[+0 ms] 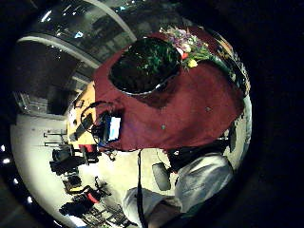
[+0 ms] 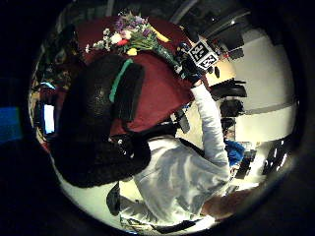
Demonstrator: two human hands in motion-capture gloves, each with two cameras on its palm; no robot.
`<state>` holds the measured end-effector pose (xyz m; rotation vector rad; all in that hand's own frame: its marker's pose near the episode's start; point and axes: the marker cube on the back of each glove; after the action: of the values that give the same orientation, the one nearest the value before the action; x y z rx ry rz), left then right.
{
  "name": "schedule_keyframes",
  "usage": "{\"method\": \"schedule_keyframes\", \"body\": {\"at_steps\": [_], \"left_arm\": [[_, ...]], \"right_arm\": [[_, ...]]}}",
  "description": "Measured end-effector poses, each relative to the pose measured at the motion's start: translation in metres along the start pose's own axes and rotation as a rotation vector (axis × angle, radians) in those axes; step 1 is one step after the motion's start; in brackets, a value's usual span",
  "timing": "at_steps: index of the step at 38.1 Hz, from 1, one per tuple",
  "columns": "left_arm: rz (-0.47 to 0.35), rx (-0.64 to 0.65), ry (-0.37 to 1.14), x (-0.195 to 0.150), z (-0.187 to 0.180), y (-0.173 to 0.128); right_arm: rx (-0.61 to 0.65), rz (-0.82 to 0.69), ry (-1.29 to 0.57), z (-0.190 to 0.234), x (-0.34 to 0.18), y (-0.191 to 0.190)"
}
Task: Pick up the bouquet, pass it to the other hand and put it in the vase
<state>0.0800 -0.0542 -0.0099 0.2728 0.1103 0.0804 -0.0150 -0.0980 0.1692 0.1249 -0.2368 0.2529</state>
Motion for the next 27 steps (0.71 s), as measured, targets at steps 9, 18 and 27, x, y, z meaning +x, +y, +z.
{"method": "schedule_keyframes", "body": {"at_steps": [9, 18, 27], "left_arm": [[-0.012, -0.023, 0.033, -0.008, -0.001, -0.004], [-0.034, -0.029, 0.062, -0.011, -0.008, -0.016], [-0.022, -0.034, 0.19, -0.003, -0.031, -0.042]], "right_arm": [[0.151, 0.003, -0.258, -0.007, 0.0, -0.001], [0.191, 0.069, -0.579, -0.033, -0.004, -0.027], [0.271, -0.05, -0.964, -0.104, -0.055, -0.027]]}}
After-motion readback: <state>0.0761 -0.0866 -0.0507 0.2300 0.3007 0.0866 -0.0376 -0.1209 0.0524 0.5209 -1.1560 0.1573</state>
